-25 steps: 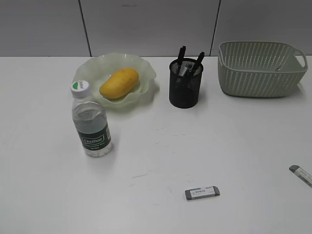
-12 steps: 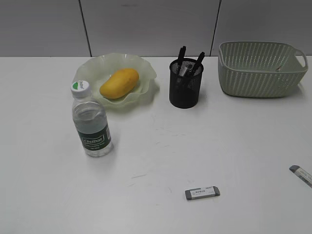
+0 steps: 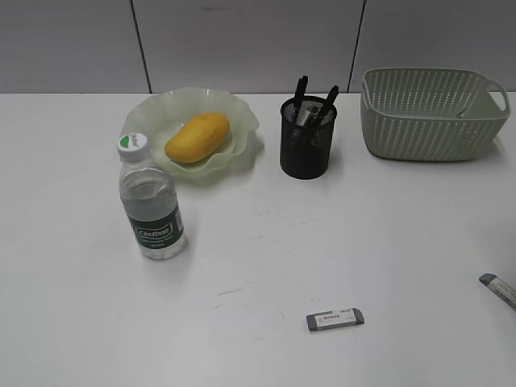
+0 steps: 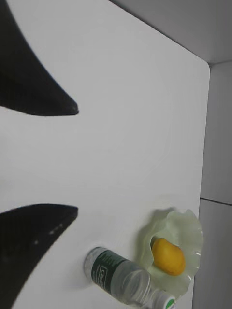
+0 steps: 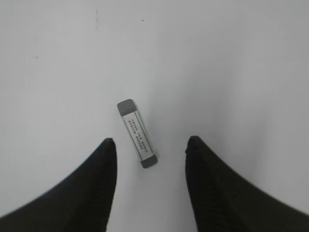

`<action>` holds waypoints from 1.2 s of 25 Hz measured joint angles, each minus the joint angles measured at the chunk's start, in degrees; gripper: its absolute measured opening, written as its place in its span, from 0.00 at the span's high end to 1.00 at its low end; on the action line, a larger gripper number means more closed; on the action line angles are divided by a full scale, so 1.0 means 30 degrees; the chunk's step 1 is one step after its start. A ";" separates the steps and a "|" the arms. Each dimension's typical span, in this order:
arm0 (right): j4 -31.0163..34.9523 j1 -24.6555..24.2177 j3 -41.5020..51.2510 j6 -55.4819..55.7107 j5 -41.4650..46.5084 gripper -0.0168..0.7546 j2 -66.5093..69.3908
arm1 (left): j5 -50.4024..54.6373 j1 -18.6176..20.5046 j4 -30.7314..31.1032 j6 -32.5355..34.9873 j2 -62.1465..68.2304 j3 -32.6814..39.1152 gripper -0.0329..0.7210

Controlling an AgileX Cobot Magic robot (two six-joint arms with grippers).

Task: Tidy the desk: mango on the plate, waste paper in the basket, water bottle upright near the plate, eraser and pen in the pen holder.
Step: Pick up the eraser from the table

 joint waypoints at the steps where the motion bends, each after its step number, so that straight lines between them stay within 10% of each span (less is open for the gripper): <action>1: 0.0452 -0.0541 -0.0176 -0.0692 -0.0155 0.48 0.0667 | 0.0000 0.0062 0.0000 0.0057 0.0000 0.0000 0.38; 23: 0.3573 -0.1083 -0.0930 -0.7048 -0.2240 0.41 0.9064 | 0.0000 0.0130 -0.0242 0.0194 0.0000 0.0000 0.38; 30: 0.5014 -0.1083 -0.1518 -0.7138 -0.2538 0.84 0.8738 | 0.0000 0.0130 -0.0242 0.0194 0.0000 0.0000 0.38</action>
